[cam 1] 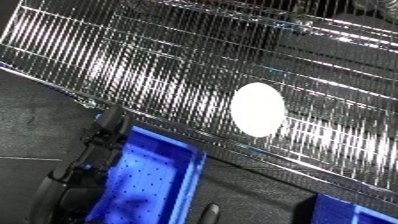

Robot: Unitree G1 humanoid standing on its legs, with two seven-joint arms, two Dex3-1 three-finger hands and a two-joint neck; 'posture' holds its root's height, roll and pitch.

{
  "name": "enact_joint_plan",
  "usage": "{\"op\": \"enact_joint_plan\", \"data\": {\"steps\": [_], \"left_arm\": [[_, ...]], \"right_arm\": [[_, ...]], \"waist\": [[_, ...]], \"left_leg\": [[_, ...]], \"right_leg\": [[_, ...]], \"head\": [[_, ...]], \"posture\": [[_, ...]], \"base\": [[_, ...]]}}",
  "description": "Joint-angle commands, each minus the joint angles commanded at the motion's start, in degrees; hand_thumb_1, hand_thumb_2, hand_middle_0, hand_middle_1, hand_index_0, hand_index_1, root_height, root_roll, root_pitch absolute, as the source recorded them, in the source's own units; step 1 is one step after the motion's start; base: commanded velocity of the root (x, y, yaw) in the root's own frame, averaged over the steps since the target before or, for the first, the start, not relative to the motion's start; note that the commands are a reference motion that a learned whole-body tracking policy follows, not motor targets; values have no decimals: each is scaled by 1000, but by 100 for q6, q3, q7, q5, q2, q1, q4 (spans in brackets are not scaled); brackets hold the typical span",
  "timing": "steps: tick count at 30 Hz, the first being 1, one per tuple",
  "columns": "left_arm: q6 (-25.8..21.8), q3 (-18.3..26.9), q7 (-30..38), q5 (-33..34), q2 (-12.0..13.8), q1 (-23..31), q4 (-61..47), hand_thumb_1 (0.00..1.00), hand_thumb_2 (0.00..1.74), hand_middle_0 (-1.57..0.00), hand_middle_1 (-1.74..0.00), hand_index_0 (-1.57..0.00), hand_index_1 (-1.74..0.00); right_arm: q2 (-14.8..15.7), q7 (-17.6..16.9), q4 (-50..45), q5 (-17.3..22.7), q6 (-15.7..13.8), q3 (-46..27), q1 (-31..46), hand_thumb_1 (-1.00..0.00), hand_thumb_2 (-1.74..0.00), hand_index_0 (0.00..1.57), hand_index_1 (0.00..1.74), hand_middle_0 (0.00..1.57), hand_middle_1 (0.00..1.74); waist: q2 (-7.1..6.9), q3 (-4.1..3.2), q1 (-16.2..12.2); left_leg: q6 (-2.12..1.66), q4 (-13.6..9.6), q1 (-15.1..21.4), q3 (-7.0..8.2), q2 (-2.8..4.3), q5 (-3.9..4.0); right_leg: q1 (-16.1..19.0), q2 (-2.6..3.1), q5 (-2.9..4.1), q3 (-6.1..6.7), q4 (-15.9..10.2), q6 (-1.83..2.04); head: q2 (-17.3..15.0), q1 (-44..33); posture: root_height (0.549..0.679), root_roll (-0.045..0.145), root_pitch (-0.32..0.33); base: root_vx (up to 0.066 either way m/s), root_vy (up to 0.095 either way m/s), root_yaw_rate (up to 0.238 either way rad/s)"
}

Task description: Pick up the object and place it into the box

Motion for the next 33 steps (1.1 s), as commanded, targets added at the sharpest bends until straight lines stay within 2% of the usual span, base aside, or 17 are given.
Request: {"op": "enact_joint_plan", "data": {"steps": [6, 11, 18, 26, 33], "left_arm": [[241, -275, 660, 272, -218, -466, 664, 0, 0, 0, 0, 0, 0], [123, -447, 974, 437, -379, -892, 1333, 0, 0, 0, 0, 0, 0], [-90, -630, 1397, 857, -516, -1379, 2021, 0, 0, 0, 0, 0, 0], [-128, -702, 1936, 1142, -655, -1835, 2642, 0, 0, 0, 0, 0, 0], [-43, -762, 2036, 1192, -724, -2228, 3011, 0, 0, 0, 0, 0, 0]], "right_arm": [[-13, 122, 4, -205, 128, 102, -68, 0, 0, 0, 0, 0, 0], [-27, 211, 5, -369, 202, 208, -175, 0, 0, 0, 0, 0, 0], [-16, 235, -40, -487, 207, 336, -306, 0, 0, 0, 0, 0, 0], [9, 199, -135, -538, 261, 472, -424, 0, 0, 0, 0, 0, 0], [46, 140, -230, -450, 283, 588, -468, 0, 0, 0, 0, 0, 0]], "waist": [[-103, 0, -214], [-185, 0, -403], [-275, 0, -592], [-383, 0, -787], [-479, 0, -935]], "left_leg": [[23, 207, -17, 112, 87, -92], [42, 309, -34, 207, 176, -137], [59, 466, -125, 294, 266, -207], [70, 593, -305, 350, 370, -255], [72, 694, -520, 387, 440, -289]], "right_leg": [[-22, 107, -4, 176, 43, -11], [-90, 200, -5, 315, 82, -19], [-237, 290, 2, 438, 168, -16], [-475, 380, 43, 537, 237, 6], [-702, 463, 101, 584, 271, 35]], "head": [[28, -649], [101, -1036], [287, -1281], [731, -1476], [1157, -1543]], "posture": [[645, 18, 50], [643, 13, 49], [640, 7, 53], [637, -1, 70], [634, -9, 94]], "base": [[17, 31, -241], [-2, 43, -233], [-3, 28, -153], [-10, 24, -115], [-11, 9, -82]]}}
